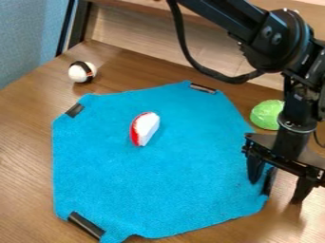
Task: Fold the bottom right fabric towards the center of the table
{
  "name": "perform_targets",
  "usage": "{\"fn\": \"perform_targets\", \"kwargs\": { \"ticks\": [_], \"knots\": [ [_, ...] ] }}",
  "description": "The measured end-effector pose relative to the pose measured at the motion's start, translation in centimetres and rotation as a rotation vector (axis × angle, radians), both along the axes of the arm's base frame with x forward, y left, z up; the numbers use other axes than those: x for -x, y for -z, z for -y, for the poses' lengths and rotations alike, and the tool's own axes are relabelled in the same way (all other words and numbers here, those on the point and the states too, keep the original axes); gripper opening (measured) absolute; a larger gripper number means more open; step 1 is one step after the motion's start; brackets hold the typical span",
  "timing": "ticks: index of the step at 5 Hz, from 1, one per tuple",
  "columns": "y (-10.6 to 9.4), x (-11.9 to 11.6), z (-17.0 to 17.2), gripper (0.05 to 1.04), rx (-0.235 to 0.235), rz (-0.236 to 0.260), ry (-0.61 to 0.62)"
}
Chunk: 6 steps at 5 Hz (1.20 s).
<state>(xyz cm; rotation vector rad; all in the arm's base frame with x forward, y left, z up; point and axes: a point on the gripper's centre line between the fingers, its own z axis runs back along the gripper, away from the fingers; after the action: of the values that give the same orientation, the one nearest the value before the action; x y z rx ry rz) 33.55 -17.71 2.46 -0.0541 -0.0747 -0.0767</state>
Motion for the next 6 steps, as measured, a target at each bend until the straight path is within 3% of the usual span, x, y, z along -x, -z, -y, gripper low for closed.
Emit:
{"fn": "perform_targets", "kwargs": {
  "ticks": [2,3,4,6],
  "knots": [
    [0.1,-0.3,-0.8,0.388,0.0,-0.004,-0.038],
    [0.2,-0.2,-1.4,0.186,0.005,-0.015,-0.06],
    [0.2,0.1,-2.0,0.076,0.011,-0.022,-0.068],
    [-0.9,-0.1,-5.3,0.063,0.029,-0.044,-0.107]
  ]
}}
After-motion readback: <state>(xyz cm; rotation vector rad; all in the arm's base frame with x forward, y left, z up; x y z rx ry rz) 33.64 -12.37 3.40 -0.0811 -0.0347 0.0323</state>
